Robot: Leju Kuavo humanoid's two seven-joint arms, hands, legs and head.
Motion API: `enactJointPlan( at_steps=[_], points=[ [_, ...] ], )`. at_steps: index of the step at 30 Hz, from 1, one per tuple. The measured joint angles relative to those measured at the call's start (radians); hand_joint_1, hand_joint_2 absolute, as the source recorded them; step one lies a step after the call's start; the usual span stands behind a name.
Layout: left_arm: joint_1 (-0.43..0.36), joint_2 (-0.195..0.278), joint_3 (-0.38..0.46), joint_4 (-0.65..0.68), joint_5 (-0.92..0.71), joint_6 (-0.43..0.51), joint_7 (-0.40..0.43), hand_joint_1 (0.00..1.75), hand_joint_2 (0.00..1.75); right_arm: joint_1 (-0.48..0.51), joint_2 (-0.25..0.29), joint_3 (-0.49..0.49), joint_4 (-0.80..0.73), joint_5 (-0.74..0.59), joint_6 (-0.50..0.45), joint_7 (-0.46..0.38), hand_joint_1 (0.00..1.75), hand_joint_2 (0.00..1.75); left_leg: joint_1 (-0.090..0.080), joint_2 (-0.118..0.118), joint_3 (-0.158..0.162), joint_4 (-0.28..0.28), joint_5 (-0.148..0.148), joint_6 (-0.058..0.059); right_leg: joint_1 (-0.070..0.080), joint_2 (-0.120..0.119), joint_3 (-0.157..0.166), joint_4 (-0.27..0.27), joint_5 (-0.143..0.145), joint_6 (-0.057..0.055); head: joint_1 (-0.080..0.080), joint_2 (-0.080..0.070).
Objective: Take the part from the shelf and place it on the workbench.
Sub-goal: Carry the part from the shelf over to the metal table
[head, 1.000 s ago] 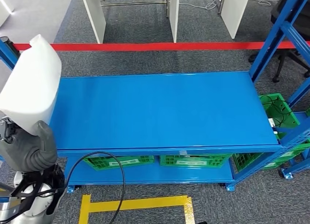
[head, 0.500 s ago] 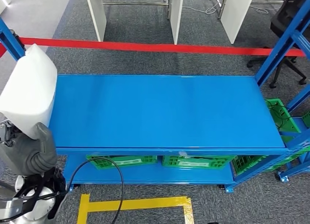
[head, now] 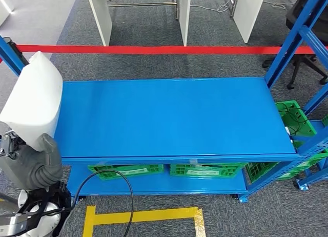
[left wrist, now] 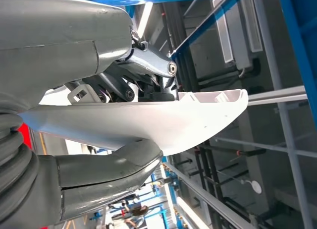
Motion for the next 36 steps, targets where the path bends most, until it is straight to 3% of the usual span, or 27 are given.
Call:
enactJointPlan(
  at_steps=[1,2,3,5,7,10,11,13,15,16,17,18,19,21,22,24,26,27,28,30,31,32,33,34,36],
  points=[
    [0.001,0.0,-0.001,0.0,0.0,0.002,0.0,1.75,1.75,0.0,0.002,-0.001,0.0,0.003,0.0,0.005,0.0,0.0,0.002,0.0,-0.014,0.044,-0.016,-0.003,0.0,-0.001,-0.002,0.0,0.002,-0.001,0.0,0.0],
    [0.002,0.0,-0.001,0.0,-0.001,0.004,0.0,1.75,1.75,0.001,0.004,-0.002,0.0,0.006,0.0,0.009,0.0,0.0,0.004,0.0,-0.013,0.055,-0.013,-0.005,0.0,-0.002,-0.004,0.001,0.003,-0.001,0.0,0.0],
    [0.003,0.001,-0.002,0.0,-0.001,0.006,0.0,1.75,1.75,0.001,0.006,-0.002,0.0,0.009,0.0,0.013,0.0,0.0,0.006,0.001,0.008,0.025,0.008,-0.005,0.0,-0.002,-0.005,0.001,0.005,0.001,0.0,0.0],
    [0.002,0.001,-0.003,0.0,-0.001,0.008,0.0,1.75,1.75,0.001,0.01,-0.003,0.0,0.013,0.001,0.017,0.0,0.0,0.009,0.001,0.083,-0.111,0.07,-0.004,-0.001,-0.002,-0.006,0.002,0.009,0.005,0.0,0.0],
    [0.001,0.001,-0.004,-0.001,-0.002,0.009,0.0,1.75,1.75,0.0,0.012,-0.002,-0.001,0.015,0.001,0.018,0.0,0.0,0.006,0.0,0.133,-0.214,0.1,0.002,0.003,0.0,-0.012,0.005,0.015,0.014,0.001,0.0],
    [0.001,0.002,-0.004,-0.002,-0.002,0.01,-0.001,1.75,1.75,0.001,0.013,-0.002,-0.001,0.016,0.002,0.019,0.0,0.0,0.002,0.0,0.129,-0.231,0.11,0.02,0.002,0.0,-0.022,0.005,0.025,0.034,0.002,0.0],
    [0.001,0.002,-0.005,-0.003,-0.002,0.011,-0.001,1.75,1.75,0.001,0.013,-0.003,-0.001,0.016,0.002,0.019,0.0,0.0,0.003,0.001,0.124,-0.233,0.117,0.029,0.0,0.0,-0.029,0.011,0.017,0.04,0.002,0.0],
    [0.001,0.001,-0.005,-0.003,-0.003,0.015,-0.001,1.75,1.75,0.001,0.013,-0.003,-0.001,0.016,0.008,0.014,0.0,0.0,0.005,0.005,0.11,-0.239,0.133,0.045,-0.002,0.002,-0.057,0.074,-0.045,0.047,0.005,0.0],
    [0.001,0.001,-0.004,-0.003,-0.003,0.022,-0.001,1.75,1.75,0.001,0.013,-0.003,-0.001,0.018,0.026,-0.001,0.0,0.0,0.002,0.007,0.089,-0.237,0.148,0.052,-0.001,0.002,-0.098,0.202,-0.132,0.051,0.009,0.0],
    [0.002,0.001,-0.004,-0.003,-0.003,0.025,-0.002,1.75,1.75,0.002,0.013,-0.003,-0.001,0.018,0.038,-0.01,0.0,0.0,0.001,0.008,0.079,-0.236,0.155,0.053,-0.001,0.002,-0.11,0.257,-0.157,0.052,0.009,0.0],
    [0.003,0.001,-0.004,-0.003,-0.003,0.027,-0.003,1.75,1.75,0.001,0.013,-0.003,-0.001,0.016,0.05,-0.016,0.0,0.0,-0.001,0.008,0.068,-0.236,0.162,0.053,-0.001,0.002,-0.108,0.284,-0.161,0.051,0.009,0.0],
    [0.003,0.001,-0.004,-0.003,-0.002,0.029,-0.004,1.75,1.75,0.001,0.013,-0.004,-0.001,0.014,0.06,-0.02,0.0,0.0,-0.002,0.008,0.059,-0.234,0.169,0.052,-0.001,0.002,-0.087,0.271,-0.143,0.049,0.009,0.0],
    [0.003,0.001,-0.004,-0.003,-0.002,0.031,-0.006,1.75,1.75,0.001,0.013,-0.004,-0.001,0.013,0.069,-0.023,0.0,0.0,-0.003,0.008,0.051,-0.233,0.175,0.051,-0.001,0.002,-0.047,0.222,-0.114,0.046,0.009,0.0],
    [0.003,0.001,-0.004,-0.003,-0.002,0.035,-0.008,1.75,1.75,-0.001,0.013,-0.004,-0.001,0.013,0.081,-0.029,0.0,0.0,-0.005,0.007,0.04,-0.228,0.186,0.044,0.001,0.003,0.054,0.072,-0.077,0.038,0.009,0.0],
    [0.003,0.001,-0.004,-0.003,-0.002,0.037,-0.009,1.75,1.75,-0.002,0.013,-0.004,-0.001,0.015,0.085,-0.032,0.0,0.0,-0.007,0.007,0.036,-0.227,0.192,0.039,0.003,0.004,0.09,0.015,-0.074,0.035,0.008,0.0],
    [0.002,0.002,-0.004,-0.004,-0.002,0.04,-0.01,1.75,1.75,-0.003,0.013,-0.004,-0.001,0.018,0.09,-0.035,0.0,0.0,-0.007,0.007,0.032,-0.228,0.209,0.028,0.008,0.005,0.114,-0.029,-0.078,0.031,0.008,0.0],
    [0.002,0.003,-0.004,-0.004,-0.003,0.043,-0.012,1.75,1.75,-0.001,0.014,-0.004,-0.001,0.021,0.095,-0.035,0.0,0.0,-0.006,0.007,0.026,-0.228,0.213,0.016,0.005,0.002,0.099,-0.034,-0.062,0.021,0.008,0.0],
    [0.002,0.003,-0.004,-0.004,-0.004,0.045,-0.013,1.75,1.75,-0.001,0.015,-0.004,-0.001,0.022,0.097,-0.036,0.0,0.0,-0.005,0.006,0.019,-0.213,0.192,0.011,0.004,-0.001,0.09,-0.037,-0.052,0.013,0.007,0.0],
    [0.002,0.004,-0.004,-0.003,-0.006,0.046,-0.014,1.75,1.75,-0.001,0.015,-0.004,-0.001,0.024,0.1,-0.036,0.0,0.0,-0.004,0.006,0.008,-0.182,0.156,0.005,0.001,-0.004,0.08,-0.039,-0.041,0.006,0.005,0.0],
    [0.003,0.005,-0.004,-0.003,-0.008,0.049,-0.015,1.75,1.75,-0.001,0.016,-0.004,-0.001,0.027,0.104,-0.038,0.0,0.0,-0.001,0.006,-0.021,-0.064,0.058,-0.004,0.002,-0.007,0.056,-0.036,-0.019,-0.002,0.002,0.0],
    [0.003,0.006,-0.004,-0.003,-0.009,0.052,-0.015,1.75,1.75,-0.001,0.016,-0.004,-0.001,0.029,0.107,-0.041,0.0,0.0,0.001,0.006,-0.03,-0.004,0.027,-0.007,0.003,-0.008,0.042,-0.034,-0.009,-0.002,0.001,0.0],
    [0.004,0.006,-0.004,-0.003,-0.01,0.054,-0.015,1.75,1.75,0.0,0.016,-0.004,-0.001,0.031,0.109,-0.044,0.0,0.0,0.001,0.006,-0.029,0.037,0.016,-0.008,0.004,-0.009,0.025,-0.03,0.0,-0.003,0.001,0.0],
    [0.004,0.007,-0.004,-0.003,-0.01,0.056,-0.015,1.75,1.75,0.0,0.016,-0.004,-0.001,0.032,0.111,-0.047,0.0,0.0,0.001,0.006,-0.013,0.042,0.029,-0.008,0.004,-0.01,0.009,-0.025,0.009,-0.002,0.001,0.0],
    [0.004,0.008,-0.004,-0.003,-0.011,0.057,-0.016,1.75,1.75,0.0,0.016,-0.004,-0.001,0.033,0.112,-0.05,0.0,0.0,0.001,0.006,0.02,0.01,0.054,-0.006,0.005,-0.01,-0.007,-0.02,0.017,-0.001,0.0,0.0],
    [0.002,0.009,-0.004,-0.003,-0.012,0.059,-0.016,1.75,1.75,-0.001,0.016,-0.004,-0.001,0.034,0.113,-0.053,0.0,0.0,-0.001,0.006,0.12,-0.127,0.088,0.001,0.006,-0.01,-0.034,-0.008,0.031,0.004,0.0,0.0]
  ],
)
